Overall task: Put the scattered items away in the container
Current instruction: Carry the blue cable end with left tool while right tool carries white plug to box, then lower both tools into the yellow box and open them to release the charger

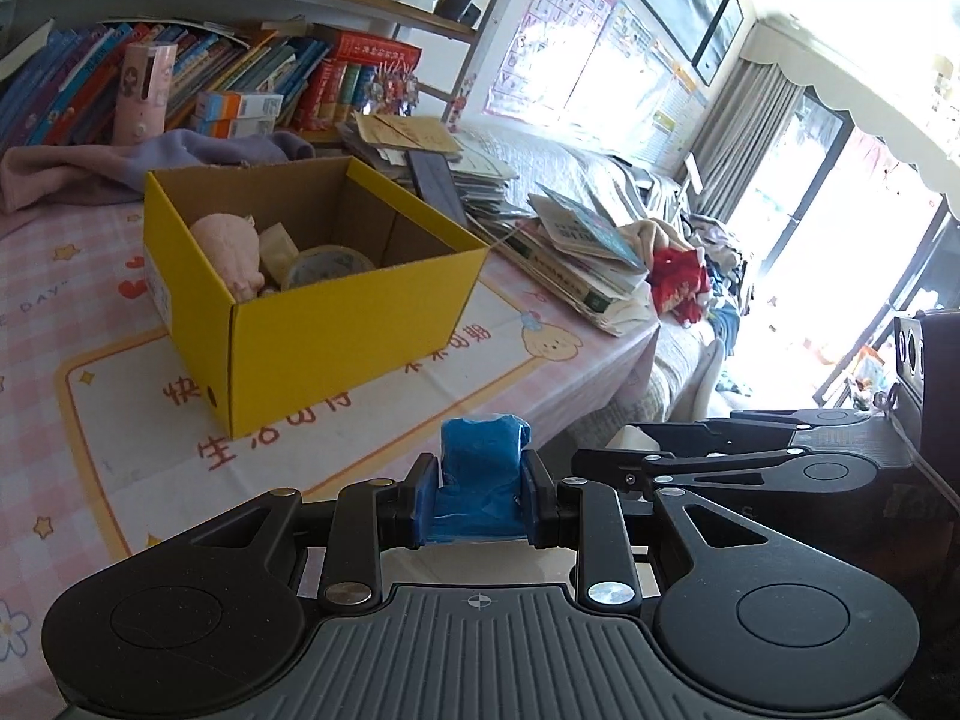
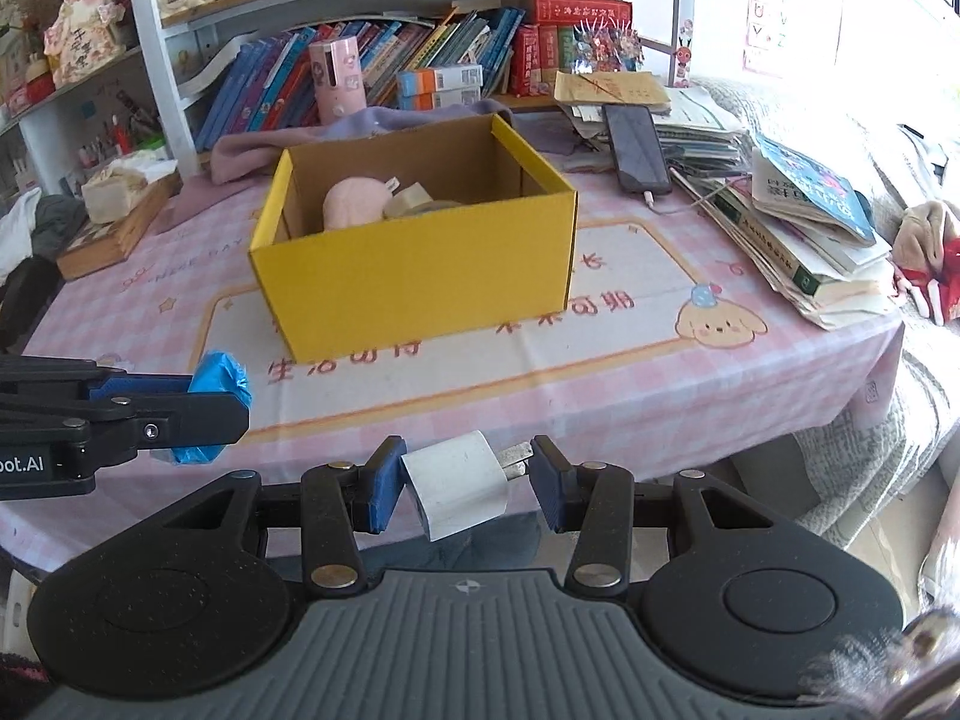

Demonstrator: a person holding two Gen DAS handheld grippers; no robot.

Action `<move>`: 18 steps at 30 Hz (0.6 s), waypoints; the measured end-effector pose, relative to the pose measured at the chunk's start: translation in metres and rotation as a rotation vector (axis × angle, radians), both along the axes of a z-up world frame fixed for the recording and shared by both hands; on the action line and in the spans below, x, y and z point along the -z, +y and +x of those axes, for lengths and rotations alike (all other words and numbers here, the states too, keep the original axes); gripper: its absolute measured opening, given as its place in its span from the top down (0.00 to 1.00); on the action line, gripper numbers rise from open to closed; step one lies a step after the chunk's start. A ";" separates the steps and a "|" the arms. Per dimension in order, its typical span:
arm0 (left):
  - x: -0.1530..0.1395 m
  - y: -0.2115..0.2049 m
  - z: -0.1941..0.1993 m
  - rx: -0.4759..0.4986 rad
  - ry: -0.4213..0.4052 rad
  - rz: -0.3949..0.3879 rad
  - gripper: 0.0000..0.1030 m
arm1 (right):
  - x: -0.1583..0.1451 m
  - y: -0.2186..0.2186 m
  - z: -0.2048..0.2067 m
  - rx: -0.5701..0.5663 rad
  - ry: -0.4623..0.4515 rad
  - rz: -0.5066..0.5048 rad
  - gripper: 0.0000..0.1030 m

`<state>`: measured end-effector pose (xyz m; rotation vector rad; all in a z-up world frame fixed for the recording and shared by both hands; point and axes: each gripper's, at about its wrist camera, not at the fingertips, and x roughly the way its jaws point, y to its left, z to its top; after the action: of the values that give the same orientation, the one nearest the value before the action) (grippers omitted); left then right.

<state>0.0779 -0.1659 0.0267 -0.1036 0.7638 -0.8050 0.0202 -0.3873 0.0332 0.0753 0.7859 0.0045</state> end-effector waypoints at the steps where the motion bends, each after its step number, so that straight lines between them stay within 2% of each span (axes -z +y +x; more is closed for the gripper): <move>1: -0.001 -0.001 0.004 -0.005 -0.004 0.001 0.74 | 0.000 -0.002 0.004 -0.002 -0.005 0.001 0.59; 10: -0.016 -0.024 0.045 -0.055 -0.091 0.014 0.74 | -0.005 -0.025 0.053 -0.035 -0.063 0.006 0.59; 18: -0.020 -0.051 0.104 -0.150 -0.122 0.055 0.74 | -0.024 -0.054 0.127 -0.119 -0.133 -0.006 0.59</move>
<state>0.1821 -0.2167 0.0472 -0.0610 0.6541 -0.6412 0.1471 -0.4410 0.0570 0.0217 0.6564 0.1189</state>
